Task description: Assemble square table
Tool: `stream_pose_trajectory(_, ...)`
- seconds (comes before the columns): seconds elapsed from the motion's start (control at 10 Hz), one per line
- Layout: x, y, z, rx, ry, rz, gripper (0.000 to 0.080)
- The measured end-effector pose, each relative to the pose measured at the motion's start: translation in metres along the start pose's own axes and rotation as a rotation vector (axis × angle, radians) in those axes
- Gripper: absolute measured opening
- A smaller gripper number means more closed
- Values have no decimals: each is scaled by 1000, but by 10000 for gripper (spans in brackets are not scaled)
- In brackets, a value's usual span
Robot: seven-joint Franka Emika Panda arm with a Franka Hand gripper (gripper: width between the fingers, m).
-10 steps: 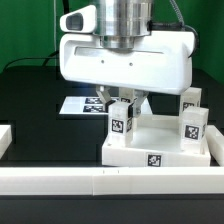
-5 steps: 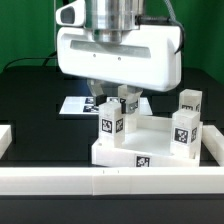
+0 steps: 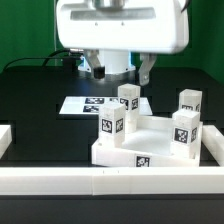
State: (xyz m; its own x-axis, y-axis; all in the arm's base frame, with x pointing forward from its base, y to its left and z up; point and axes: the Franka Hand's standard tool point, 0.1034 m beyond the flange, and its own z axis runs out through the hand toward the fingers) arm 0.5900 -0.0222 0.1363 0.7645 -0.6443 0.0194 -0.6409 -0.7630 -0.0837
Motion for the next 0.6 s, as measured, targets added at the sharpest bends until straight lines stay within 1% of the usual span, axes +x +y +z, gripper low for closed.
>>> stream_pose_trajectory(0.6,0,1,2,-3,0,0,648)
